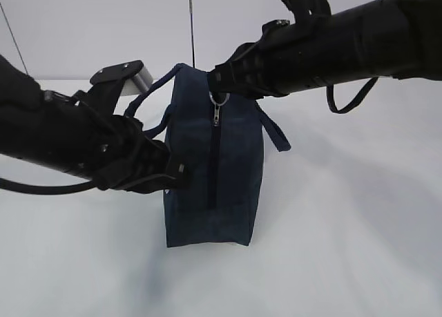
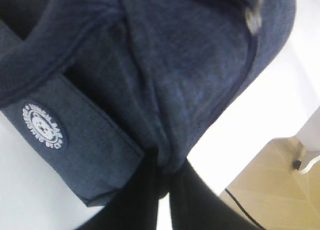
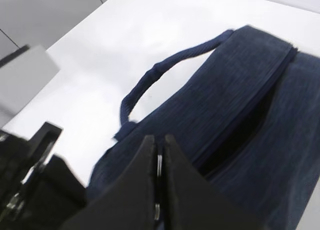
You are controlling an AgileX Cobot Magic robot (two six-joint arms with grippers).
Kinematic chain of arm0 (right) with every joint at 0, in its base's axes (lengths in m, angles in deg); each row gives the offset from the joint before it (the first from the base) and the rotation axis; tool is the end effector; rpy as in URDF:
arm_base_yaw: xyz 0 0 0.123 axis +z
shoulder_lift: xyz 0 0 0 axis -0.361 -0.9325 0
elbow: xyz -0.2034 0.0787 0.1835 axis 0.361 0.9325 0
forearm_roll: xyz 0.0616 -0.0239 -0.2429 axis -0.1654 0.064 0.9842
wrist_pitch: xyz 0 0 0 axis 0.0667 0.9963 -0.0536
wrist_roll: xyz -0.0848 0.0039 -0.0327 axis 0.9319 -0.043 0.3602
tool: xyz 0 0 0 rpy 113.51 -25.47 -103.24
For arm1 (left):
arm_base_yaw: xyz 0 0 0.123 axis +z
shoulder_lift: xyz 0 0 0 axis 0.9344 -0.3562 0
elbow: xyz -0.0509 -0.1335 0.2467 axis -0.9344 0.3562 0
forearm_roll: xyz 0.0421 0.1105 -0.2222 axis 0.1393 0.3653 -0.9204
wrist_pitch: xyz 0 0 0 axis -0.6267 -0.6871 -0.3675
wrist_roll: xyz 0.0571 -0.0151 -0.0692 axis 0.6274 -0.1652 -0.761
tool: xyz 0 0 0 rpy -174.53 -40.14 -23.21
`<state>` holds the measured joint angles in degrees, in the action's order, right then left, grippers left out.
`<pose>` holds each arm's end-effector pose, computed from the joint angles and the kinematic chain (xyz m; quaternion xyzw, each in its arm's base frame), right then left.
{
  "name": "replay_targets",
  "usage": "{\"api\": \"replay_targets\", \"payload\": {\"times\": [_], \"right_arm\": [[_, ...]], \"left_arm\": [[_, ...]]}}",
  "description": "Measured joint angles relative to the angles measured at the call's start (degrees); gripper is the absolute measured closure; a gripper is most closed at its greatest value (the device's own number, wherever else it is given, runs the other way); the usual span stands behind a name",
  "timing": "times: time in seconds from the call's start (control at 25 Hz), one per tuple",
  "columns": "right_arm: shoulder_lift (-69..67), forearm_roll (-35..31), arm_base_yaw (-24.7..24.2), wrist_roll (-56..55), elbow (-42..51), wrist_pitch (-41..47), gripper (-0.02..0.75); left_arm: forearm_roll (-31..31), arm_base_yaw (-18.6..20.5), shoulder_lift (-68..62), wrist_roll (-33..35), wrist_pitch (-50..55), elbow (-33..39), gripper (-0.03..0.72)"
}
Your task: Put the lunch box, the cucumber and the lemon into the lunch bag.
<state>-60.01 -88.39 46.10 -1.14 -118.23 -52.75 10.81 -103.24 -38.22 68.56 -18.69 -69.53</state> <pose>0.3129 0.1868 0.2896 -0.2559 0.8164 0.2987 0.4227 0.2406 -0.2023 0.2128 0.2057 0.8996 -0.3014 0.2399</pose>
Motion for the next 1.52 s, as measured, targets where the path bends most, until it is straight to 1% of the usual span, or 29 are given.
{"api": "replay_targets", "payload": {"times": [0.16,0.28,0.52,0.8,1.12,1.52], "right_arm": [[-2.02,0.00,-0.21,0.00,-2.17,0.10,0.738],[-3.34,0.00,-0.21,0.04,-3.16,0.10,0.738],[-5.26,0.00,-0.79,1.32,-4.63,-1.96,0.738],[-8.83,0.00,-3.64,1.90,-7.86,-2.54,0.738],[-13.98,0.00,-7.11,2.58,-13.64,-2.67,0.738],[-24.36,-0.11,-7.88,2.93,-22.72,-2.56,0.738]], "left_arm": [[-0.13,0.00,2.74,0.00,-0.21,3.89,0.693],[-0.13,0.00,4.34,0.00,-0.08,5.26,0.693],[-0.02,0.00,5.93,0.00,2.06,5.65,0.693],[0.31,0.00,6.46,0.00,4.42,5.91,0.694],[0.54,0.00,6.54,0.00,5.50,6.00,0.694],[1.69,0.00,8.10,0.00,7.03,6.13,0.694]]}}
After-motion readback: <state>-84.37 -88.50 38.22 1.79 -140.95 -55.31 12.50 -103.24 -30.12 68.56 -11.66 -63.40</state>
